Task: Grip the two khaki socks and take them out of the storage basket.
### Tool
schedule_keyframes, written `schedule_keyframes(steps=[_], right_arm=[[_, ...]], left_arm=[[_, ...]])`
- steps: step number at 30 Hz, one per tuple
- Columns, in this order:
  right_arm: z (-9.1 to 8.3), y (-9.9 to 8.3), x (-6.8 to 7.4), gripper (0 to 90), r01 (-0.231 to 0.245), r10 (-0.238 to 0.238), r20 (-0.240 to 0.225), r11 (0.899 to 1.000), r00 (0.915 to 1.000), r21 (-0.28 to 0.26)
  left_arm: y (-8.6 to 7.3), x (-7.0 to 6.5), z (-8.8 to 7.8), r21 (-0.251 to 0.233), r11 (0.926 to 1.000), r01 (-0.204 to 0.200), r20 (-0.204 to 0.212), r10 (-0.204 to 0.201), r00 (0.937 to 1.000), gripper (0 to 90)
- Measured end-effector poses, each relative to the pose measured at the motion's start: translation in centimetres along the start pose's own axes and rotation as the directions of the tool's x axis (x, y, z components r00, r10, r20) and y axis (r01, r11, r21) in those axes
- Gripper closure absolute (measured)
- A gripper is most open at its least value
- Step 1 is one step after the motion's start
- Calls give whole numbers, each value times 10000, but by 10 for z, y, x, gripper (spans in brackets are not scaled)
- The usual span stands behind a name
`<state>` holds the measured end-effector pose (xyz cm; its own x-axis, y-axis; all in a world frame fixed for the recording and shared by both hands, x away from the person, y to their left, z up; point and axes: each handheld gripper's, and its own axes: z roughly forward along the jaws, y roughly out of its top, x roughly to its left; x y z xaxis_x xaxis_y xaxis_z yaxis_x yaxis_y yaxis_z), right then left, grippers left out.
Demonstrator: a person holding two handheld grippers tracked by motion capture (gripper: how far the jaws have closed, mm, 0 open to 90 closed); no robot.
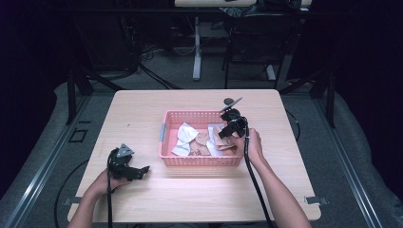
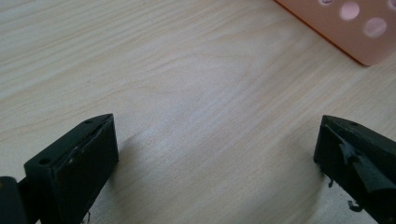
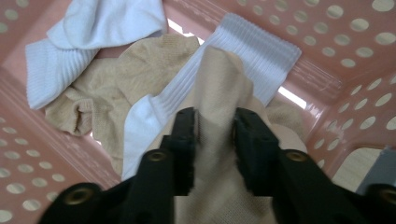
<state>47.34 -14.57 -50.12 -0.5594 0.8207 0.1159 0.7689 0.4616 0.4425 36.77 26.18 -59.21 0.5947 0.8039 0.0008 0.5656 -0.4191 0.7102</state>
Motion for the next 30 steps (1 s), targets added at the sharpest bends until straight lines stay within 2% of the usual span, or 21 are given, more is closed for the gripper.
schedule_keyframes(steps=[2, 3, 6, 12, 16, 25, 30], right_arm=[[0, -1, -1, 802, -141, 141, -187, 9999, 9997, -26], [0, -1, -1, 818, -81, 80, -83, 9998, 9999, -164], [-7, -1, -1, 841, -42, 33, -194, 9989, 9998, -463], [-23, -1, 2, 846, -38, -10, -513, 9956, 9987, -938], [-35, 1, 3, 846, 40, -109, -565, 9927, 9983, -1208], [-58, 5, 7, 846, 350, -417, -420, 9881, 9982, -1497], [-67, 6, 10, 847, 350, -433, -471, 9855, 9980, -1659]], left_arm=[[0, 0, 0, -8, 10000, -15, 0, 15, 10000, 0], [0, 0, 0, -7, 10000, -15, -1, 15, 10000, 0], [0, 0, 0, 4, 10000, -5, 0, 5, 10000, 0], [0, 0, 0, -5, 10000, -17, 0, 17, 10000, 0], [0, 0, 0, -3, 10000, -19, -1, 19, 10000, 0], [0, 0, 0, -9, 10000, -13, 0, 13, 10000, 0], [0, 0, 0, -11, 10000, -11, -1, 11, 10000, 0]])
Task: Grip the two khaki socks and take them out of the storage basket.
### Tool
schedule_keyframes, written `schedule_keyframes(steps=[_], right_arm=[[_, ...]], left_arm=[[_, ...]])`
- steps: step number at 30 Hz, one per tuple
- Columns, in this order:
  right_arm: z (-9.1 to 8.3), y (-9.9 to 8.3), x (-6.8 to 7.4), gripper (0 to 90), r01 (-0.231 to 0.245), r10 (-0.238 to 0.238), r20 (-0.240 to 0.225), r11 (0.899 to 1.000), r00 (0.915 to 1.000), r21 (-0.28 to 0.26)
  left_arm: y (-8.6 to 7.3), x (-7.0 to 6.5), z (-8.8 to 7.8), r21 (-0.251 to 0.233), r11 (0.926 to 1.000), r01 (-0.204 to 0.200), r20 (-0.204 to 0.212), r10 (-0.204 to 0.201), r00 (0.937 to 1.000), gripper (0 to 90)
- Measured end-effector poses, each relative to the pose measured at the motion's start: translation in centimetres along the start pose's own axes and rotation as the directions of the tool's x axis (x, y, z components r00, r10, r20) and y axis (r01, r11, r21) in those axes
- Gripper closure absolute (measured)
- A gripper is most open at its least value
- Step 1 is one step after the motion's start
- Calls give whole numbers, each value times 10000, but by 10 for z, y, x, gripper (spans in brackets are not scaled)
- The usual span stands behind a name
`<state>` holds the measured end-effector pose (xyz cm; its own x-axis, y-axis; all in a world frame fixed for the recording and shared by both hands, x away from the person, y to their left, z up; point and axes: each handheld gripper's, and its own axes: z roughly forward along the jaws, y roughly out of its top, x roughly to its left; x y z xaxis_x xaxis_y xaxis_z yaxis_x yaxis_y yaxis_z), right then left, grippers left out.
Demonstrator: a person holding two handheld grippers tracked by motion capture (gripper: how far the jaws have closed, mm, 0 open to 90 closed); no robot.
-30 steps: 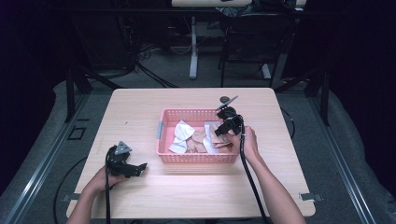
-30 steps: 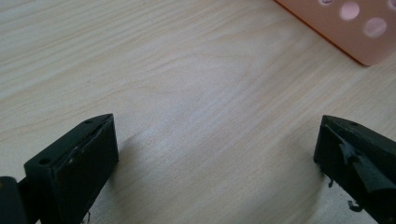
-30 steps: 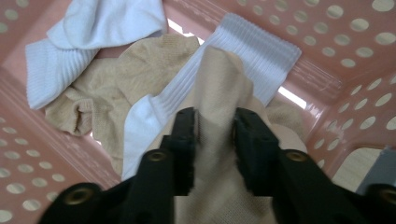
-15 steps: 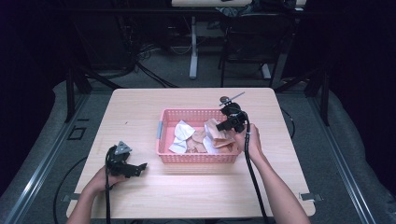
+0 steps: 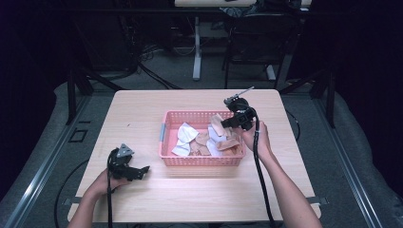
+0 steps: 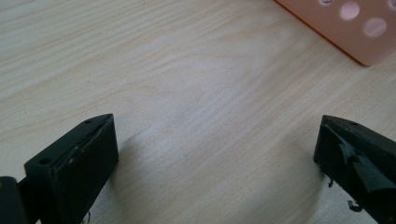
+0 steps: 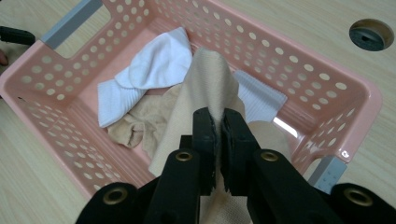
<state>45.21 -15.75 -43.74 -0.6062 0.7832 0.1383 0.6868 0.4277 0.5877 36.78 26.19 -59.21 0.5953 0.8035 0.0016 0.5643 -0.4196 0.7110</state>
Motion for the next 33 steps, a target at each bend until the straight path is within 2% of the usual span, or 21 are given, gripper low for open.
schedule_keyframes(steps=[5, 13, 18, 20, 27, 33], right_arm=[[-7, 2, 1, 847, 83, -83, 7, 10000, 10000, -38], [-26, 5, 0, 848, 140, -135, 111, 9987, 9998, -490], [-35, 4, -2, 848, 157, -148, 163, 9982, 9998, -586], [-45, 3, -5, 848, 133, -116, 240, 9974, 9996, -708], [-60, -3, -13, 849, 57, -21, 384, 9955, 9993, -946], [-76, -13, -25, 848, -188, 253, 570, 9937, 9981, -1108]], left_arm=[[0, 0, 0, 2, 10000, 0, -1, 0, 10000, 0], [0, 0, 0, -1, 10000, 2, 1, -2, 10000, 0], [0, 0, 0, 17, 10000, -22, 0, 22, 10000, 0], [0, 0, 0, 17, 10000, -26, 0, 26, 10000, 0], [0, 0, 0, 19, 10000, -22, 3, 22, 10000, 0], [0, 0, 0, 20, 10000, -23, 0, 23, 10000, 0]])
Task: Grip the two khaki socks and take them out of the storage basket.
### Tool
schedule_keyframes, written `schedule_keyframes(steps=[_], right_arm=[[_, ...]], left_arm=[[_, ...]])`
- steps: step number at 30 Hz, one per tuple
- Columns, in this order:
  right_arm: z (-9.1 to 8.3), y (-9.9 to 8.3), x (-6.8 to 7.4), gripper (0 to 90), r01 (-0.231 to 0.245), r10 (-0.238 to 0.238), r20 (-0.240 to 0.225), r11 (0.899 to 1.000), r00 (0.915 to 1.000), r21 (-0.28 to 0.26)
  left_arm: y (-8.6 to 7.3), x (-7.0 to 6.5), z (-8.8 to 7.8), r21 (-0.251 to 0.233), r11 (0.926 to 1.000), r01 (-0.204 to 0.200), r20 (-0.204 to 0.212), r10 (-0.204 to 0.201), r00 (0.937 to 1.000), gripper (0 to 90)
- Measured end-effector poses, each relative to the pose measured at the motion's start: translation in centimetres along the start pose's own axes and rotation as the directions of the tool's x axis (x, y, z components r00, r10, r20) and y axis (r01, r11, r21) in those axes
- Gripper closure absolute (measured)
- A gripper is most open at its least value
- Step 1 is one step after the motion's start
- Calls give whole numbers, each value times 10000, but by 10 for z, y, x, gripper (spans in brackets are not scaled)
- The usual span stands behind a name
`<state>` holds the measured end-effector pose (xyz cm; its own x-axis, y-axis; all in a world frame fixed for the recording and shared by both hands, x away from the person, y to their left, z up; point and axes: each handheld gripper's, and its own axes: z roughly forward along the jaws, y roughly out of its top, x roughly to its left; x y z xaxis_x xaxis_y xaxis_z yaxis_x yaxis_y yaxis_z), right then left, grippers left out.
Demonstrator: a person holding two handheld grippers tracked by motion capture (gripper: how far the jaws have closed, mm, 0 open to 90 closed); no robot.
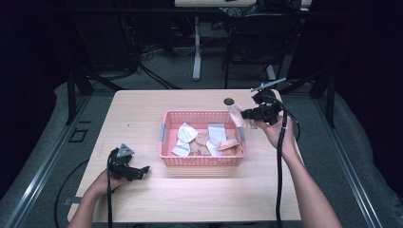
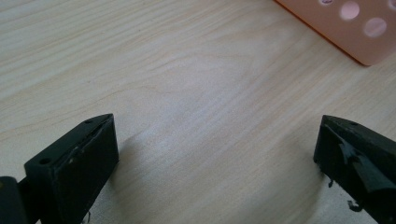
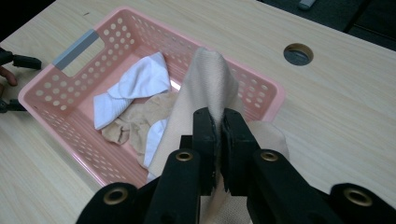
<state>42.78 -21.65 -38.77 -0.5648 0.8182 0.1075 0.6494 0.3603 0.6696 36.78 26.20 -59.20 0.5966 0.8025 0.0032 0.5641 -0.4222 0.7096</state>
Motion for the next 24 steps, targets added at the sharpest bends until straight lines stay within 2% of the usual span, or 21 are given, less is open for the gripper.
schedule_keyframes(steps=[14, 24], right_arm=[[-15, -22, -27, 849, -455, 450, 399, 9989, 9982, 117], [-15, -34, -35, 848, -625, 612, 535, 9978, 9967, 238]], left_arm=[[0, 0, 0, -1, 10000, -1, -2, 1, 10000, 0], [0, 0, 0, -1, 10000, 7, 2, -7, 10000, 0]])
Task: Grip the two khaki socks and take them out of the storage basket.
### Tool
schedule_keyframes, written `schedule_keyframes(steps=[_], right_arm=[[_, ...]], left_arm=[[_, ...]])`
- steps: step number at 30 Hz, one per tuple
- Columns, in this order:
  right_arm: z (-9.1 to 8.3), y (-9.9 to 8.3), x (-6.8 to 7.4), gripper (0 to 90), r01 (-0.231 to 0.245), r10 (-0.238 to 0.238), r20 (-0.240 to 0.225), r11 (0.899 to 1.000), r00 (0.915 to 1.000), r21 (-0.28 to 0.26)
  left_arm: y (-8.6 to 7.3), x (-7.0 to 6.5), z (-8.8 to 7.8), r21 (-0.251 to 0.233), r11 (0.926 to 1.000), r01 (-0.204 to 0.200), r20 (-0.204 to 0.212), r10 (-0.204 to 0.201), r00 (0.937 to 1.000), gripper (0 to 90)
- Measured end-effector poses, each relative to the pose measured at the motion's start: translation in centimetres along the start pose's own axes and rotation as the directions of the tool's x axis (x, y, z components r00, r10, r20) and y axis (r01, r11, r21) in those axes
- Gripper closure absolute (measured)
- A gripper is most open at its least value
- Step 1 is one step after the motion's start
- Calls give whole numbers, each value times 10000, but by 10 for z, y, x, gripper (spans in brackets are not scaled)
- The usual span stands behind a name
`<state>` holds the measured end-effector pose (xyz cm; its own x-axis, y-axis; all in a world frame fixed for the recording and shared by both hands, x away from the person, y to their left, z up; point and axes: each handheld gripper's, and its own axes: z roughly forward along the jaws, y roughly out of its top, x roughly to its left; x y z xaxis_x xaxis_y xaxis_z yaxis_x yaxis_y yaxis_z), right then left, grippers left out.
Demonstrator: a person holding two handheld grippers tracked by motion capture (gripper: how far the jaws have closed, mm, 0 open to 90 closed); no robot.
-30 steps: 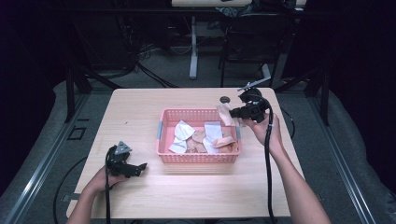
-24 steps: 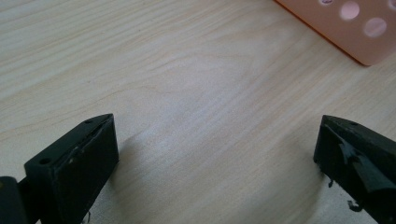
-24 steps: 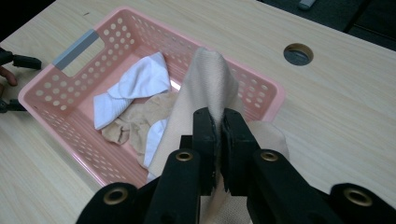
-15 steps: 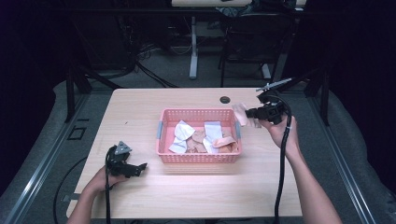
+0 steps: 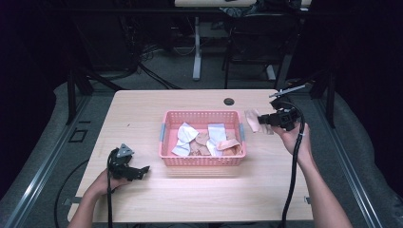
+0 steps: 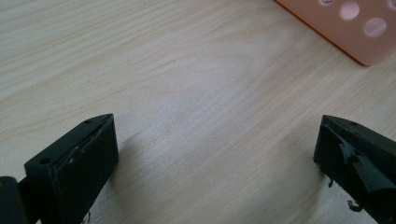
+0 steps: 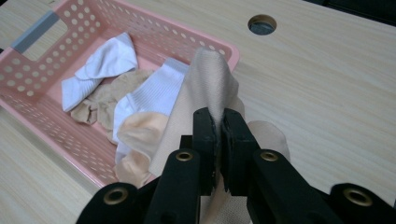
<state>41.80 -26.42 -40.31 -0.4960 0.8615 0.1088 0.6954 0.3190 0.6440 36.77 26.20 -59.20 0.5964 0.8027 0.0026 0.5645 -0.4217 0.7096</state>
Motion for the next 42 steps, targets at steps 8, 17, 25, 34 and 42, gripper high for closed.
schedule_keyframes(steps=[8, 17, 25, 34, 42], right_arm=[[7, -16, -17, 848, -365, 359, 268, 9991, 9990, 230], [25, -34, -36, 848, -877, 842, 549, 9940, 9949, 651], [38, -44, -48, 848, -1260, 1191, 704, 9865, 9904, 1042], [42, -50, -55, 846, -1459, 1372, 727, 9803, 9879, 1332], [61, -58, -54, 844, -1428, 1257, 968, 9702, 9873, 1959]], left_arm=[[0, 0, 0, -1, 10000, 2, 1, -2, 10000, 0], [0, 0, 0, -2, 10000, 4, -1, -4, 10000, 0], [0, 0, 0, 2, 10000, -1, 1, 1, 10000, 0], [0, 0, 0, 1, 10000, 3, 1, -3, 10000, 0], [0, 0, 0, 1, 10000, 1, 0, -1, 10000, 0]])
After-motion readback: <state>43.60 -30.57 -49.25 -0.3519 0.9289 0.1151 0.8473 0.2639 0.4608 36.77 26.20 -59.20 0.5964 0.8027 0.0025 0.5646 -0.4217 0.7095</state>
